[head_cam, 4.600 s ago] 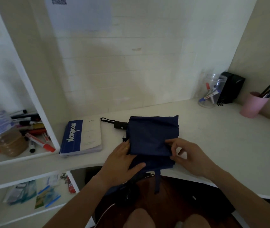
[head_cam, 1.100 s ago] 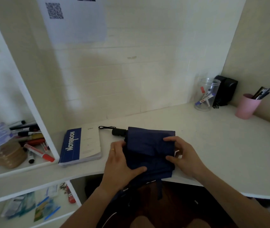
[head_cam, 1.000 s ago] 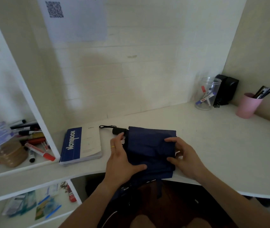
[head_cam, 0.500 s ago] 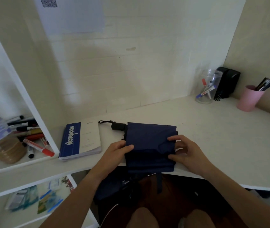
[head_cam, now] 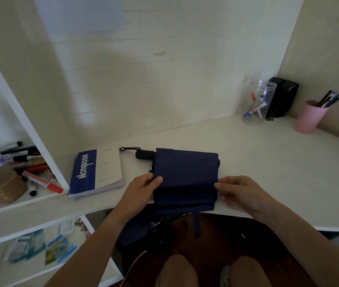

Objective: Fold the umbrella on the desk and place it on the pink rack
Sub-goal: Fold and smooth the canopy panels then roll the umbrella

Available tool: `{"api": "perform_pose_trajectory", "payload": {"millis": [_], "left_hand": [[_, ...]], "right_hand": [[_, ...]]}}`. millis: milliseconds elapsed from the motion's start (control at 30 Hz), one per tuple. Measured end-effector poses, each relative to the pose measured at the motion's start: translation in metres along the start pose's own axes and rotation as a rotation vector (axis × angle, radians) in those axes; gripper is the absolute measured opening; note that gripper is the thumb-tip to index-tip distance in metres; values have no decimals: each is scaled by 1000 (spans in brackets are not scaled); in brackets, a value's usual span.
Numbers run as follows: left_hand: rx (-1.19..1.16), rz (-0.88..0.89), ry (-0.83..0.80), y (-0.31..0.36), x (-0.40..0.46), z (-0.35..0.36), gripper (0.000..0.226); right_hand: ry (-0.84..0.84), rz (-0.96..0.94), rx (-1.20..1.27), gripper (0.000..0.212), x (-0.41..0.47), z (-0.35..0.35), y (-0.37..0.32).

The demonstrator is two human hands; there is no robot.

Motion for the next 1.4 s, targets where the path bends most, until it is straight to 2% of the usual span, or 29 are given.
{"api": "perform_pose_trajectory", "payload": {"millis": [67,133,200,300,367,433,567,767,933,1200,1300,1367,1400], "left_hand": [[31,17,-5,1,-1,-1,68],[46,18,-7,3,-2,0,67],[58,10,-7,2,-1,0,63],[77,10,19,-5,-1,0,47],[117,24,51,-6,-1,1,48],[189,32,95,-6,-1,2,52],[239,38,137,-8,0,-1,52],[272,59,134,-11,-4,-5,48],[296,99,133,-10,-7,-3,45],[278,181,40,-6,-14,-7,29],[269,215,-69,-5,-15,-7,63],[360,230,-89,-6,-12,-6,68],[399,230,-94,-6,-11,-6,66]], "right_hand": [[-51,52,35,11,-2,1,-2],[-61,73,-5,29,-4,7,-6],[-54,86,10,37,-5,14,-8],[-25,139,187,31,-6,21,-7],[2,171,277,34,-5,20,-2],[37,171,302,35,-4,17,2],[64,142,245,25,-8,11,8],[46,75,-28,29,-12,12,6],[77,162,-1,44,-13,24,-8],[178,66,-191,26,-7,22,-1],[239,16,-344,42,-8,27,-2],[281,-36,-599,61,-12,30,-6],[337,-123,-784,66,-16,31,-9]]}}
Point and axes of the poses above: each hand's wrist, its own x-axis towards the middle knuckle, its own z-axis out of the palm, y = z × x, the point moved 2 cm from there along x, towards the middle knuckle, and after that the axes turned 2 degrees about z, right-handed, at the moved point
